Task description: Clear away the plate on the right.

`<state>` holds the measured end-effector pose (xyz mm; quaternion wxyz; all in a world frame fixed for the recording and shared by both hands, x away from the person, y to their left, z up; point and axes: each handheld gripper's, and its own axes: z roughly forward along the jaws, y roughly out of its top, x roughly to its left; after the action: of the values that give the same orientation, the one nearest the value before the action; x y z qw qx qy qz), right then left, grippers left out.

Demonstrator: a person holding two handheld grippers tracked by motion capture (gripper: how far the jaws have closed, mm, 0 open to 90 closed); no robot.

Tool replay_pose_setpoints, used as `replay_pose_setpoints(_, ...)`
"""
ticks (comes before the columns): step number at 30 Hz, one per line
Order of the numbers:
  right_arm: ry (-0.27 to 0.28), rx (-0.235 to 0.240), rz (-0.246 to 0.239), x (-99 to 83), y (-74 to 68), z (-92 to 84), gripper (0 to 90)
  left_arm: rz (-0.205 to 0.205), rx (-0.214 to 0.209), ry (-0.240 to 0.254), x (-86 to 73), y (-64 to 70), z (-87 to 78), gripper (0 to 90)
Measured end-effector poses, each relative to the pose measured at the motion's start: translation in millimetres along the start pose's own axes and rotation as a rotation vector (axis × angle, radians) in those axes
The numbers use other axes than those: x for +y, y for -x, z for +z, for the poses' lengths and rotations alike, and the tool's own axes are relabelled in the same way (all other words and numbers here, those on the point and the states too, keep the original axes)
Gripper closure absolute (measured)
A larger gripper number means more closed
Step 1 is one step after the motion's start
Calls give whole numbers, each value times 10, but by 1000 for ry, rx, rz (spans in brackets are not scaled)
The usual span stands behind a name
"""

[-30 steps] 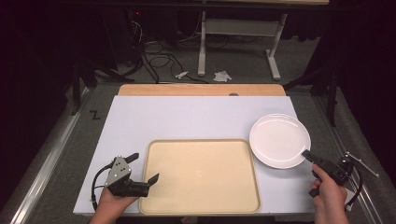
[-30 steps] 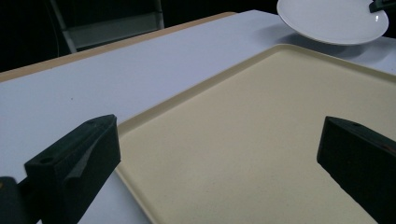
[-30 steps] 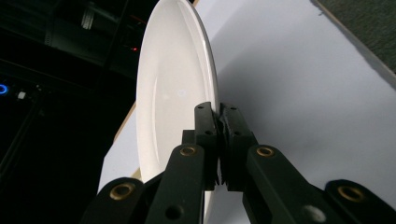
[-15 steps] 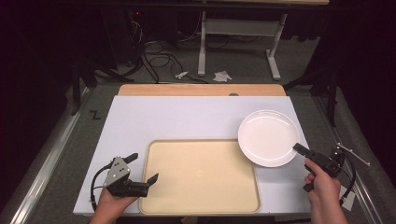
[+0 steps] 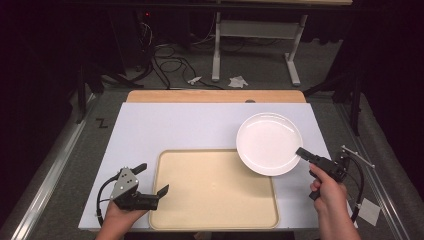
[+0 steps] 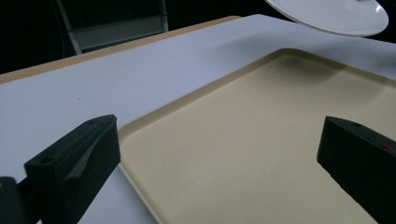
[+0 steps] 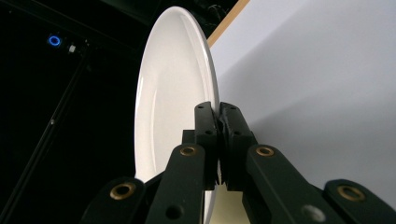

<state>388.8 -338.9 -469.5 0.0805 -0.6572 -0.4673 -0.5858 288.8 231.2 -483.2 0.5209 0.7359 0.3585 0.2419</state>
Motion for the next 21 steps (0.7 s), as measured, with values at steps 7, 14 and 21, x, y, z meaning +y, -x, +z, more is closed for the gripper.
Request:
replay_pose_setpoints(7, -30, 50, -9, -106, -63, 53, 896, 4, -6, -4, 0, 9, 18, 2)
replay_pose_setpoints(14, -93, 80, -17, -251, -170, 151, 895, 20, -19, -12, 5, 23, 25, 2)
replay_pose_setpoints(21, -165, 107, -42, -405, -291, 312, 896, 19, -20, -8, 5, 21, 18, 3)
